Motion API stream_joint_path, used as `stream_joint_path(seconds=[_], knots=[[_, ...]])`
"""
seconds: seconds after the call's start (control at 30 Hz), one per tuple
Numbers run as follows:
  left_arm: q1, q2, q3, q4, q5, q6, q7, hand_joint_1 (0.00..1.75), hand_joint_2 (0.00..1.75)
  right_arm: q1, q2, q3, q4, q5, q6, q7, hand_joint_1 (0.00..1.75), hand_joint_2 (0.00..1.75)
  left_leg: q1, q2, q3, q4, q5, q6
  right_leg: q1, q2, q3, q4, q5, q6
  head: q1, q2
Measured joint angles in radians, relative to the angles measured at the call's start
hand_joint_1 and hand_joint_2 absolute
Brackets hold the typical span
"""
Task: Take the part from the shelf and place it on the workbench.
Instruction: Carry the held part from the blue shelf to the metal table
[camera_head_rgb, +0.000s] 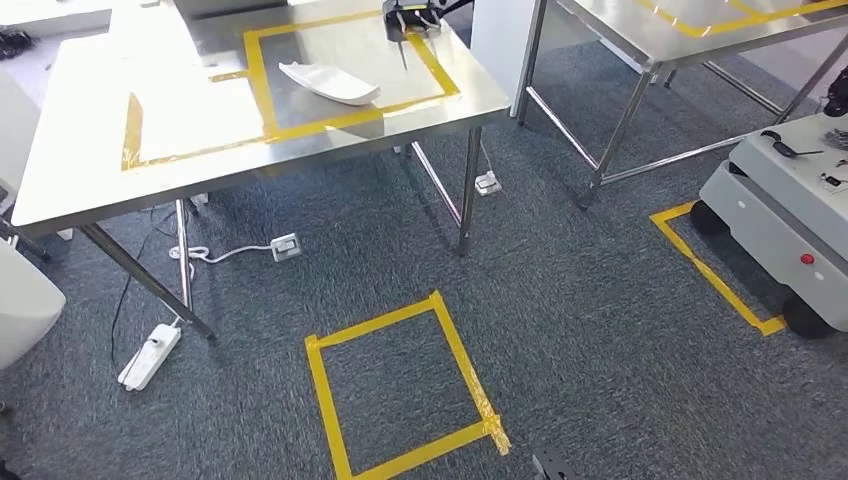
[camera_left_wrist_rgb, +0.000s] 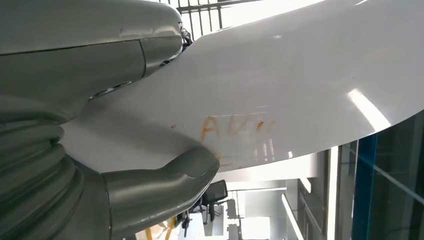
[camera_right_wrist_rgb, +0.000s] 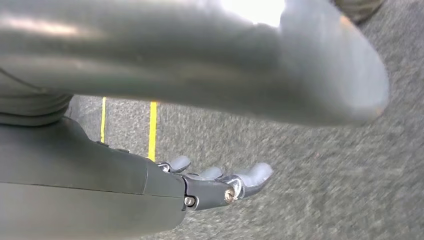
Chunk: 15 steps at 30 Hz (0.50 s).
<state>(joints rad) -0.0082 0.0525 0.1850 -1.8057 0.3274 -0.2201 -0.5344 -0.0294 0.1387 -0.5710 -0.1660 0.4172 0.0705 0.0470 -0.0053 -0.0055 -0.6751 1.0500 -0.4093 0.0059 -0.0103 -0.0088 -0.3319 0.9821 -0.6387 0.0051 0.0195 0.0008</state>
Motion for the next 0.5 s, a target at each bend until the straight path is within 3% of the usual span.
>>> stream_joint_path(seconds=[0.03,0.07,0.1,0.13,0.17,0.2,0.23,0.27,0.3,0.33,0.4,0.43,0.47,0.5], knots=[[-0.002,0.000,0.000,-0.002,0.000,0.000,-0.001,1.75,1.75,-0.004,0.000,0.000,0.000,0.000,0.000,0.000,0.00,0.00,0.002,-0.003,0.015,-0.006,-0.014,0.006,0.000,0.000,-0.020,0.047,0.027,0.005,0.001,0.000],[-0.004,0.000,0.000,-0.004,0.001,-0.001,-0.002,1.75,1.75,-0.008,0.000,-0.001,-0.001,0.000,0.000,-0.001,0.00,0.00,0.005,-0.005,0.035,-0.015,-0.028,0.011,0.000,0.001,-0.063,0.119,0.059,0.010,0.001,0.000],[-0.004,0.000,0.000,-0.004,0.001,-0.001,-0.003,1.75,1.75,-0.010,0.000,-0.001,-0.001,0.000,0.000,-0.003,0.00,0.00,0.009,-0.006,0.059,-0.025,-0.042,0.015,-0.001,0.003,-0.120,0.200,0.081,0.016,0.002,0.000],[-0.002,-0.002,0.000,-0.002,0.001,-0.001,-0.004,1.75,1.75,-0.009,-0.001,-0.002,-0.001,0.000,0.000,-0.005,0.00,0.00,0.011,-0.006,0.084,-0.036,-0.058,0.017,-0.002,0.003,-0.181,0.269,0.079,0.021,0.003,0.000],[0.000,-0.003,0.000,0.000,0.000,-0.002,-0.004,1.75,1.75,-0.007,-0.001,-0.003,-0.001,0.000,0.000,-0.006,0.00,0.00,0.012,-0.008,0.111,-0.044,-0.074,0.018,-0.003,0.004,-0.235,0.313,0.051,0.025,0.003,0.000],[0.003,-0.004,0.000,0.002,0.000,-0.002,-0.004,1.75,1.75,-0.003,-0.001,-0.004,-0.001,0.000,0.000,-0.007,0.00,0.00,0.013,-0.011,0.140,-0.051,-0.092,0.018,-0.004,0.003,-0.281,0.330,0.005,0.027,0.005,0.000],[0.005,-0.005,0.000,0.003,0.000,-0.001,-0.004,1.75,1.75,0.002,-0.001,-0.005,-0.001,0.000,-0.001,-0.008,0.00,0.00,0.015,-0.014,0.170,-0.057,-0.111,0.018,-0.004,0.003,-0.318,0.324,-0.042,0.027,0.005,0.000],[0.008,-0.005,0.000,0.004,0.000,-0.001,-0.005,1.75,1.75,0.007,-0.002,-0.006,-0.001,0.000,-0.001,-0.009,0.00,0.00,0.016,-0.019,0.202,-0.063,-0.131,0.016,-0.003,0.003,-0.345,0.299,-0.073,0.026,0.006,0.000],[0.011,-0.005,0.000,0.004,0.000,0.000,-0.008,1.75,1.75,0.011,-0.002,-0.008,-0.001,0.000,-0.001,-0.012,0.00,0.00,0.017,-0.022,0.235,-0.068,-0.151,0.014,-0.003,0.003,-0.367,0.257,-0.068,0.024,0.007,0.000],[0.017,-0.005,0.000,0.005,-0.001,0.001,-0.011,1.75,1.75,0.015,-0.002,-0.009,-0.001,0.000,-0.001,-0.014,0.00,0.00,0.018,-0.023,0.261,-0.073,-0.173,0.011,-0.001,0.003,-0.382,0.202,-0.011,0.019,0.008,0.000],[0.031,-0.005,0.000,0.009,0.001,0.003,-0.020,1.75,1.75,0.025,-0.003,-0.011,0.001,0.001,-0.002,-0.016,0.00,0.00,0.016,-0.026,0.310,-0.079,-0.219,0.001,0.005,0.005,-0.399,0.097,0.181,0.008,0.007,0.000],[0.038,-0.005,0.001,0.009,0.002,0.003,-0.024,1.75,1.75,0.030,-0.003,-0.012,0.002,0.001,-0.002,-0.016,0.00,0.00,0.015,-0.028,0.333,-0.086,-0.239,-0.005,0.008,0.006,-0.398,0.071,0.248,0.004,0.005,0.000],[0.041,-0.004,0.001,0.009,0.003,0.003,-0.027,1.75,1.75,0.031,-0.003,-0.012,0.003,0.001,-0.002,-0.016,0.00,0.00,0.013,-0.031,0.355,-0.088,-0.247,-0.012,0.010,0.007,-0.391,0.062,0.272,-0.001,0.004,0.000],[0.042,-0.002,0.001,0.005,0.004,0.003,-0.029,1.75,1.75,0.027,-0.002,-0.012,0.003,0.002,-0.002,-0.016,0.00,0.00,0.012,-0.032,0.363,-0.076,-0.240,-0.019,0.009,0.008,-0.375,0.067,0.257,-0.007,0.003,0.000]])
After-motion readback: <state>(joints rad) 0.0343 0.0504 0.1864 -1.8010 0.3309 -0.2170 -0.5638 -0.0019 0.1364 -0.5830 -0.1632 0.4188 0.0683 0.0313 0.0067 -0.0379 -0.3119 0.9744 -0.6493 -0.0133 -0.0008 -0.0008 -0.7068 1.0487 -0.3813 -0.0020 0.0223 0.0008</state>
